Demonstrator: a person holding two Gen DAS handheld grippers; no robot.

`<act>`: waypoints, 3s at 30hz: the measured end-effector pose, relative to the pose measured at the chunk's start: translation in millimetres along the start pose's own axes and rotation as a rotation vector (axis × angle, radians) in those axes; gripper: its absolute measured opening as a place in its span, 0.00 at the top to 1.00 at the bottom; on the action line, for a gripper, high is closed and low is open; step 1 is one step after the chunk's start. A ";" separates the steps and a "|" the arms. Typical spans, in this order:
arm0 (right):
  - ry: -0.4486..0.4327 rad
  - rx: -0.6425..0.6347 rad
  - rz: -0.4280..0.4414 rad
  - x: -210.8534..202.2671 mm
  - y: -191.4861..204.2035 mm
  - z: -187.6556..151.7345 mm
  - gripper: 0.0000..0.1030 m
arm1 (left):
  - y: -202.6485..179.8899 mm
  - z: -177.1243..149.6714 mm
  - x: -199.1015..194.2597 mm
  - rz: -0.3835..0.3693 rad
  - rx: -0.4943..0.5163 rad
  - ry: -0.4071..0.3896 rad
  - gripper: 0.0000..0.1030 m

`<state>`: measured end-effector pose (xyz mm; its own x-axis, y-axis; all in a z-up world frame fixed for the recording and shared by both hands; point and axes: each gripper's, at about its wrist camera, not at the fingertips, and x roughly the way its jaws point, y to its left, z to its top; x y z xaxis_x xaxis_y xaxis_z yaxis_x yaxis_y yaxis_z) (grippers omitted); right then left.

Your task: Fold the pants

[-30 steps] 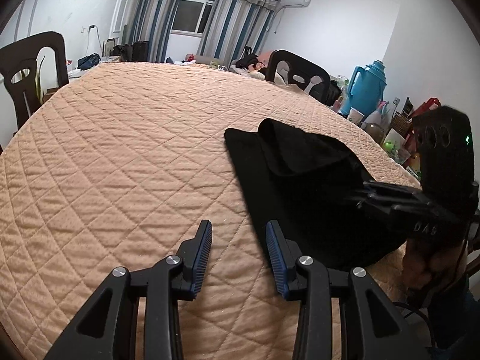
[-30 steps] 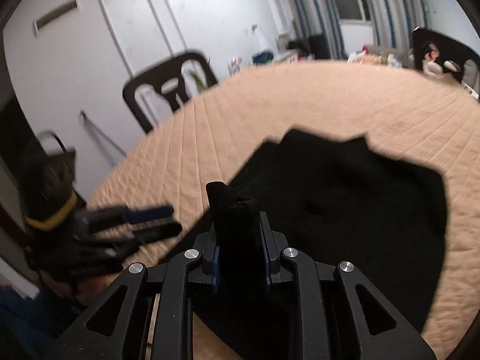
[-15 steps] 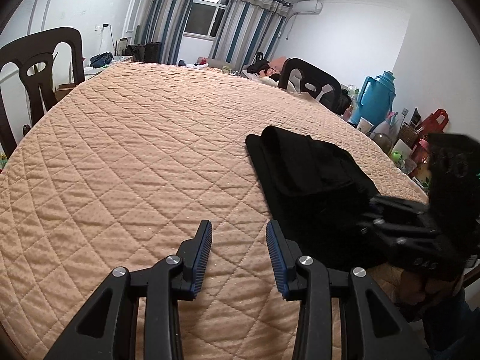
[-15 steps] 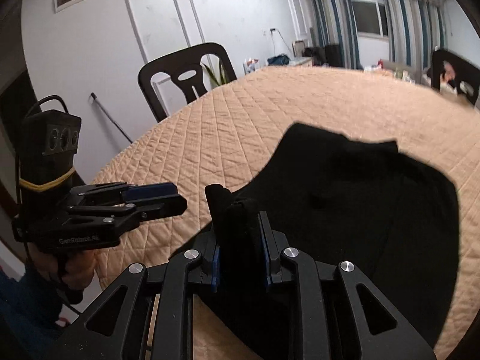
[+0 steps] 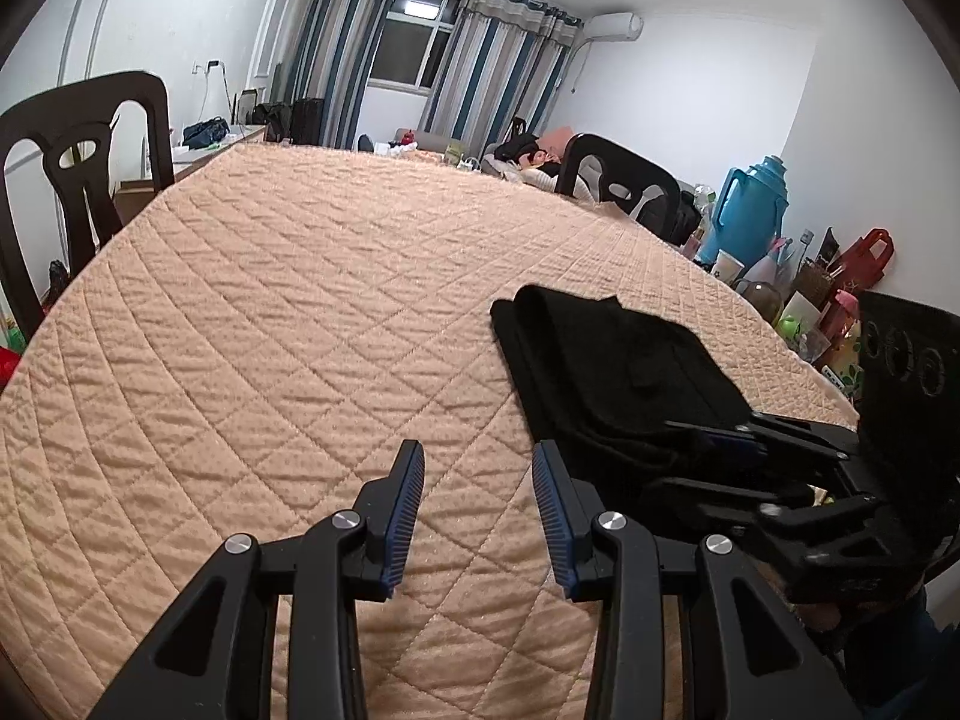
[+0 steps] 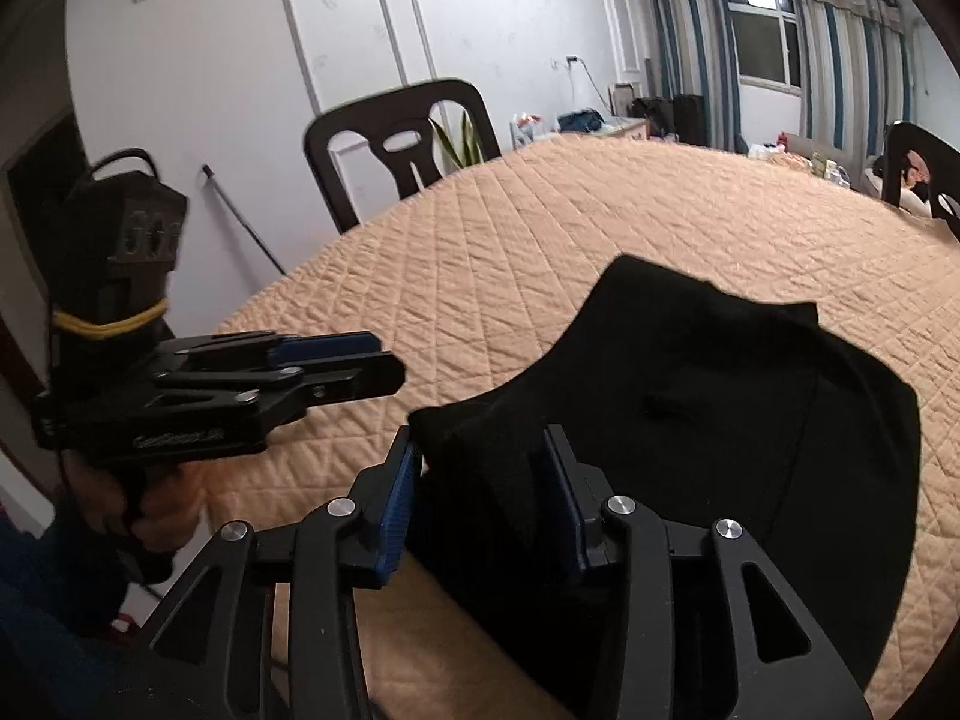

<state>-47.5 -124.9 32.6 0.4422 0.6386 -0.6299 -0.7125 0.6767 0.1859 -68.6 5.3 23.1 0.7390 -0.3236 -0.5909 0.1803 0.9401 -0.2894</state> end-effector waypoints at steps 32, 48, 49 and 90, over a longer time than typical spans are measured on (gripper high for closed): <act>-0.087 0.299 -0.214 -70.7 -121.6 -30.8 0.76 | -77.2 32.9 41.9 -0.099 0.258 0.053 0.61; -0.021 0.392 -0.261 -37.4 -171.8 -1.7 0.94 | -71.2 47.0 97.8 -0.041 0.264 0.134 0.58; -0.029 0.388 -0.267 -43.8 -167.5 -4.6 0.94 | -72.1 48.1 95.4 -0.040 0.262 0.129 0.59; -0.076 0.246 -0.273 -92.7 -83.3 -67.4 0.83 | -56.7 -1.1 30.5 -0.043 0.148 0.069 0.59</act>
<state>-65.8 -265.2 24.7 0.6440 0.4414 -0.6249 -0.4144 0.8878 0.2000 -57.0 -57.9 20.7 0.6828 -0.3657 -0.6324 0.3080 0.9291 -0.2047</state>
